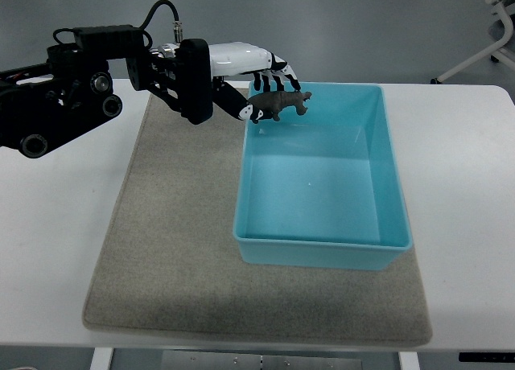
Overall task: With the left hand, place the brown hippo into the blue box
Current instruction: 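Lift the hippo with the left hand and carry it over the blue box, then open the left hand fingers to drop the hippo into the box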
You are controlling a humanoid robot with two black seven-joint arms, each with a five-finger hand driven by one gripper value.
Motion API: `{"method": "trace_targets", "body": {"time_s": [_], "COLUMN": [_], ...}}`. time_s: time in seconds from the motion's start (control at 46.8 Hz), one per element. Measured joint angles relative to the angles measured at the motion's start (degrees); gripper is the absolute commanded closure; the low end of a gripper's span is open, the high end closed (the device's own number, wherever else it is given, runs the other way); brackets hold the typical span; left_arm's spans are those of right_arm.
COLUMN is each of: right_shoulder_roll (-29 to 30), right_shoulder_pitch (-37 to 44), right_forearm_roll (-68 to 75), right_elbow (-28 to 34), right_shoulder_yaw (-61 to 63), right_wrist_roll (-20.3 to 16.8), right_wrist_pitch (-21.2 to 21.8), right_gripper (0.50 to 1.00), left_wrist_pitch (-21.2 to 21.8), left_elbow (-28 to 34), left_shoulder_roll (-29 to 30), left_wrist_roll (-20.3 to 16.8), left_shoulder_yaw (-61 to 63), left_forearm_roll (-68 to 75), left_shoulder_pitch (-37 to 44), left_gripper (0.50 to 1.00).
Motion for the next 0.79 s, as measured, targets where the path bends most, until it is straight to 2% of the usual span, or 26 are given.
{"method": "trace_targets", "body": {"time_s": [0.192,0.706,0.791], "right_shoulder_roll": [0.0,0.0,0.0], "right_shoulder_pitch": [0.0,0.0,0.0], "right_forearm_roll": [0.0,0.0,0.0], "right_elbow": [0.0,0.0,0.0], "right_shoulder_yaw": [0.0,0.0,0.0], "right_wrist_roll": [0.0,0.0,0.0], "right_wrist_pitch": [0.0,0.0,0.0], "right_gripper": [0.564,0.564,0.564], "left_wrist_pitch": [-0.1,-0.3,-0.2], "left_elbow": [0.2,0.8,0.8], "left_shoulder_roll": [-3.2,-6.1,-6.5], "left_wrist_roll": [0.0,0.0,0.0], "left_shoulder_yaw": [0.2,1.8,1.8], "left_forearm_roll": [0.1,0.1,0.0], "left_shoulder_pitch": [1.9,4.0,4.2], "left_gripper": [1.000,1.000,0.892]}}
